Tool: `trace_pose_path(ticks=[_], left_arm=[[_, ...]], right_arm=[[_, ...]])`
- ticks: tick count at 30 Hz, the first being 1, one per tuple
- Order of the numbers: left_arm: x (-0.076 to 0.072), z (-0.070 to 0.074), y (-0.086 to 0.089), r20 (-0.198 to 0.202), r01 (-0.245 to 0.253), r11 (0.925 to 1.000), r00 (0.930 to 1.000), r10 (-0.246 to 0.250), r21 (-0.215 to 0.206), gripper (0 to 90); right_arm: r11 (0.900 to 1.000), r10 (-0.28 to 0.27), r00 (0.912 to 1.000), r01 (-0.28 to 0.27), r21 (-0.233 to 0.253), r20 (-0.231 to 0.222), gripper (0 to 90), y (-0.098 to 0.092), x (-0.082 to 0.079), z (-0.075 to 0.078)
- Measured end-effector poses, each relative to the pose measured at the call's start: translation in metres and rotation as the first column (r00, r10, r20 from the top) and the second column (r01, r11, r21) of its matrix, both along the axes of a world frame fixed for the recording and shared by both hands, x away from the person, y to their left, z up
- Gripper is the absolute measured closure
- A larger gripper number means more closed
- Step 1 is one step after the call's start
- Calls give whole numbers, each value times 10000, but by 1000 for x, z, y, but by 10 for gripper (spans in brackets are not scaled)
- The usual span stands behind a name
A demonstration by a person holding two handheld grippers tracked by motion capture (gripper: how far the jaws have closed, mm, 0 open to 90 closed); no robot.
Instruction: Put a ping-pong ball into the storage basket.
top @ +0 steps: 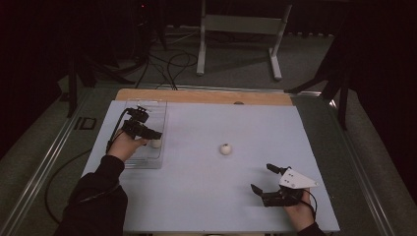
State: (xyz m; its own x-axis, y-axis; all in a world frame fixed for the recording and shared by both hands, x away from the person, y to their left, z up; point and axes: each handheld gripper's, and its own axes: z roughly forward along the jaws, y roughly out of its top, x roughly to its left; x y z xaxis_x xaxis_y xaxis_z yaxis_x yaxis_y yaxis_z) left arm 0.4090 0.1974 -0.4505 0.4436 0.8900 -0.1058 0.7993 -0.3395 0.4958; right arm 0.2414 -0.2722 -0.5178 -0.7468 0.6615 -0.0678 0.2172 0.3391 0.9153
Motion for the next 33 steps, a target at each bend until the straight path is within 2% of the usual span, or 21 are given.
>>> trace_pose_path(ticks=[7, 14, 16, 17, 19, 21, 23, 33], left_arm=[[-3, 7, 0, 119, 304, 9995, 9995, -302, -111, 257], [-7, 14, -3, 237, 744, 9971, 9970, -739, -174, 133], [-8, 16, -7, 128, 1036, 9943, 9946, -1032, -268, 34], [-8, 16, -7, 128, 1036, 9943, 9946, -1032, -268, 20], [-10, 19, -10, 314, 1195, 9922, 9925, -1184, -354, 10], [-10, 19, -10, 314, 1195, 9922, 9925, -1184, -354, 8], [-12, 24, -15, 593, 1343, 9901, 9895, -1317, -408, 6], [-19, 35, -26, 950, 1749, 9811, 9814, -1669, -826, 6]], right_arm=[[10000, 18, 10000, -17, 17, -40, 94, 0, 0, 0], [10000, 81, 9999, -81, 30, -74, 94, 1, 0, 0], [10000, 65, 10000, -65, 19, -65, 94, 1, 0, 0], [10000, 59, 10000, -59, -13, -33, 94, 1, 0, 0], [10000, 69, 10000, -68, 10, -44, 94, 1, 0, 0], [10000, 69, 10000, -69, -3, -40, 94, 1, 0, 0], [10000, 84, 9999, -84, -3, -63, 94, 1, 0, 0], [9999, 116, 9999, -116, 11, -61, 94, 1, 0, 0]])
